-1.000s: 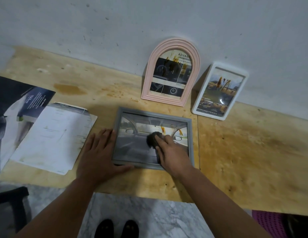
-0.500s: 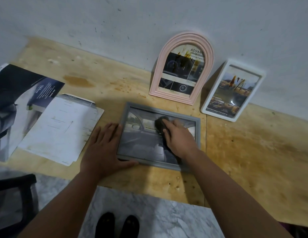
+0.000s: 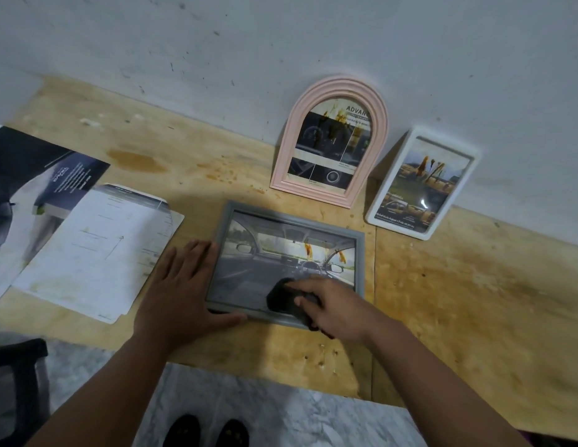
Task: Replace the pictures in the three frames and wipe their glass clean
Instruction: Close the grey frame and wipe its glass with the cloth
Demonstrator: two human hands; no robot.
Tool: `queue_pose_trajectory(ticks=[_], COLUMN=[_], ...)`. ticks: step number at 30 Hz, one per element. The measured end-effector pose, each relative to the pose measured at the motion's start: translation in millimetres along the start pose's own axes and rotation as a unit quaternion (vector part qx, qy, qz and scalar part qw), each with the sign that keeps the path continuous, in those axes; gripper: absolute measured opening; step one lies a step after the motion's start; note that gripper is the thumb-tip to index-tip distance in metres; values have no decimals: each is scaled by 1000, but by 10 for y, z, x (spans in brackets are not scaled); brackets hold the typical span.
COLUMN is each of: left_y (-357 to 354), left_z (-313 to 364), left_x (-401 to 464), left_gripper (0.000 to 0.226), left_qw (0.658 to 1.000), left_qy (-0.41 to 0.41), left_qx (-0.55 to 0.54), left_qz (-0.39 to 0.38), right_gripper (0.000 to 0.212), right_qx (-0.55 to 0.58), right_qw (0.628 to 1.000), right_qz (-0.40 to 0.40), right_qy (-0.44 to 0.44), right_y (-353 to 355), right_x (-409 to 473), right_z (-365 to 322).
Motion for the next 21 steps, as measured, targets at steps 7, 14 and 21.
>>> queue_pose_trajectory(ticks=[7, 14, 21], left_y=[0, -13, -2], left_z=[10, 7, 11], left_x=[12, 23, 16], left_gripper=[134, 135, 135], left_qw=[1000, 1000, 1000], left_qy=[-5, -1, 5], left_qx=[7, 4, -3], left_qz=[4, 4, -2], right_gripper=[42, 42, 42], right_qx=[-48, -100, -127], right_qw=[970, 972, 971], right_qz=[205, 184, 174], right_qy=[-122, -111, -103], right_y=[292, 71, 6], right_x=[532, 475, 380], right_z=[422, 406, 379])
Point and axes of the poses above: each hand's wrist, its own x-axis towards the middle knuckle, its own y-axis out of the back of the hand, z = x × y, the point moved 1 cm from there along x, towards the middle knuckle, and after that the axes turned 10 degrees about -x, right-handed, at the moved point
